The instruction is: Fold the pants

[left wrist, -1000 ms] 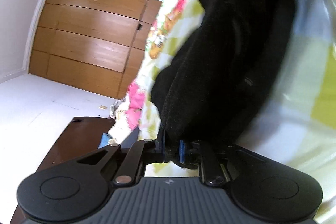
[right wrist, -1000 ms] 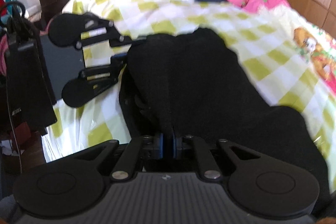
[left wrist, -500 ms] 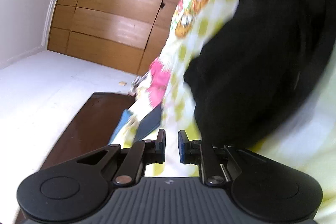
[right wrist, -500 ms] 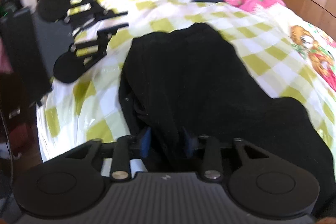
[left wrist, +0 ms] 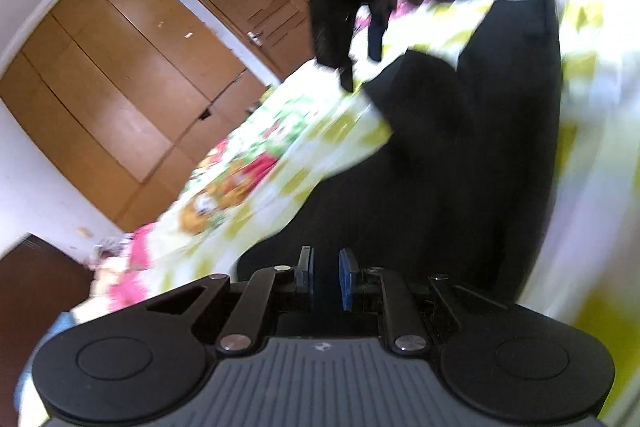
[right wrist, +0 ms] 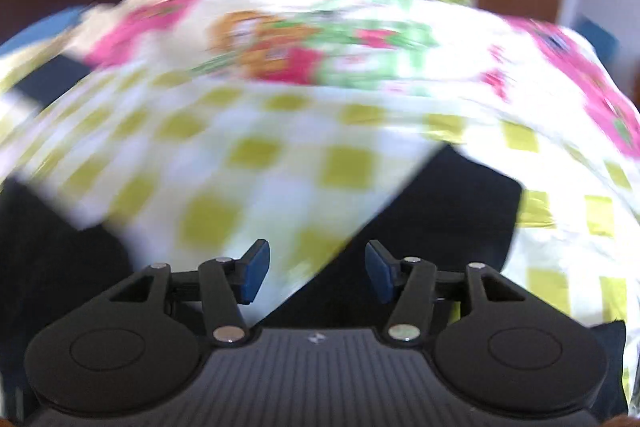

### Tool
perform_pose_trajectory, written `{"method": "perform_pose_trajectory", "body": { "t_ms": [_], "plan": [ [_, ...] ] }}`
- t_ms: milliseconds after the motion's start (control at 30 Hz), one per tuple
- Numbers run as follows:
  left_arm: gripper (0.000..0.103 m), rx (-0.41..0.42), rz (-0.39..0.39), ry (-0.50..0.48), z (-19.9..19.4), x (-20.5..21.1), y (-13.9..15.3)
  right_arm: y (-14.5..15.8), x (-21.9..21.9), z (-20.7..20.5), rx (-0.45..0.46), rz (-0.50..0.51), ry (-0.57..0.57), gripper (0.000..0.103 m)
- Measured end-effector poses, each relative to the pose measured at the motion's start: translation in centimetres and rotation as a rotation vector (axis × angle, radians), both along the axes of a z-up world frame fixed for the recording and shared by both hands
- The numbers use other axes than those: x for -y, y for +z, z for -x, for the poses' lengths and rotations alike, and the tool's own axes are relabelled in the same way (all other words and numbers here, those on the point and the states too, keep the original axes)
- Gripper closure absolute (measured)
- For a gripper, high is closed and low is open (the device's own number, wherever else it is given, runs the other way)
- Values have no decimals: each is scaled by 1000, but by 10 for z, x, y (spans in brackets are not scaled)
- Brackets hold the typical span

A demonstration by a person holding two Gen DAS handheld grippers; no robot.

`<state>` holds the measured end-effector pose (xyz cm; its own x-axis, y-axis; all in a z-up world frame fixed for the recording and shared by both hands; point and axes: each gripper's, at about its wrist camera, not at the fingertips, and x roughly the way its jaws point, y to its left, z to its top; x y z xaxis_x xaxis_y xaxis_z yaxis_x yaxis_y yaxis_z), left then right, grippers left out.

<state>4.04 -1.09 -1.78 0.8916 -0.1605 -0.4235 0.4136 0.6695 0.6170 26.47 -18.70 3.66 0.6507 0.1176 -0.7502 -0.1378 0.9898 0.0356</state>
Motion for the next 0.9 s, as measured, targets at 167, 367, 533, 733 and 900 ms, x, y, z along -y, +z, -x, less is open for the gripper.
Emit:
{"method": "perform_pose_trajectory", "body": {
  "t_ms": [167,367,533,733,900],
  "plan": [
    [71,-61,95,-16,-19,33,3,-32,20,-72,-96,-32,-122,48],
    [70,-109,127,9,-32,46,-4,-72,44,-102,-140,65,-218,79],
    [70,-126,92,11,-40,57,-11,-37,97,-59,-77,-150,-191,99],
    [70,-66,-3,-27,-22,71,0,38,187,65,129,-424,-210,99],
    [70,-61,-66,-61,-4,93,2,29,255,157,176,-546,-320,99]
  ]
}}
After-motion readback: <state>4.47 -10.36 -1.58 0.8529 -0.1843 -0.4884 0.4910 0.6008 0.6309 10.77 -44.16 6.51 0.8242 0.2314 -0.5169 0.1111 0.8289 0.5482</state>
